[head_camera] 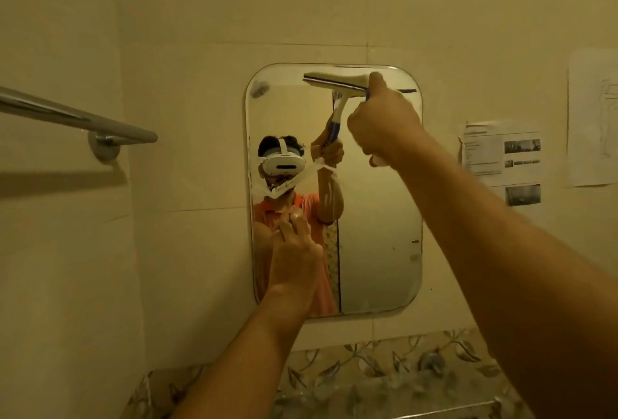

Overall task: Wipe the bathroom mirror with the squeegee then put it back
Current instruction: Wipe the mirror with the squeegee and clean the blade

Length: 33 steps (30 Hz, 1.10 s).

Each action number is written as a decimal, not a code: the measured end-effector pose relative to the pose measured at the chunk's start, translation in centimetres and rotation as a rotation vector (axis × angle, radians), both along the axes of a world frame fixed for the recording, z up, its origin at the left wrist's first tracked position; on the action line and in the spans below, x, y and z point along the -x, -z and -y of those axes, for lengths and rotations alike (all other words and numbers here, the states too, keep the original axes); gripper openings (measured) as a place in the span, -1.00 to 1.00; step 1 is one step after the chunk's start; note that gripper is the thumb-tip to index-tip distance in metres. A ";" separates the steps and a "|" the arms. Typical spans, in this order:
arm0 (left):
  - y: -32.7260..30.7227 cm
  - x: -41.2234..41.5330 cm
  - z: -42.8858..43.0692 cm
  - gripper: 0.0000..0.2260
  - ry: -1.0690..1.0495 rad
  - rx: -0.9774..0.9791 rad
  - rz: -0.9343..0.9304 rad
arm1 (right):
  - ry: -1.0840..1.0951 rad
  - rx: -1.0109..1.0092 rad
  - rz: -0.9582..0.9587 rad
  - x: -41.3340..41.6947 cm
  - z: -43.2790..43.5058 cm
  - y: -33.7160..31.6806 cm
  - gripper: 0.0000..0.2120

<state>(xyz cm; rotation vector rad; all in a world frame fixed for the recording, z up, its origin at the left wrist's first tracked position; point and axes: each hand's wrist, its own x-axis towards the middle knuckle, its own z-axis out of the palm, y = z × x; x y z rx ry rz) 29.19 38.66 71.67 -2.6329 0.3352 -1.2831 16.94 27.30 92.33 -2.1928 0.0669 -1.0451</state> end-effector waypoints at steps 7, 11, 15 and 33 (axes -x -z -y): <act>0.1 -0.2 0.1 -0.69 0.074 0.107 0.038 | 0.006 0.064 0.000 -1.0 -3.5 11.5 -0.26; 1.1 1.3 -0.9 -0.51 0.223 0.202 0.264 | -0.003 0.084 -0.085 -0.6 -4.6 15.4 -0.25; 0.0 1.2 -0.3 -0.53 0.117 0.182 0.137 | -0.029 0.120 -0.096 -0.5 -3.9 16.0 -0.30; -0.4 1.1 0.3 -0.63 -0.110 -0.113 -0.033 | 0.051 0.570 0.095 -2.5 -5.9 0.6 -0.22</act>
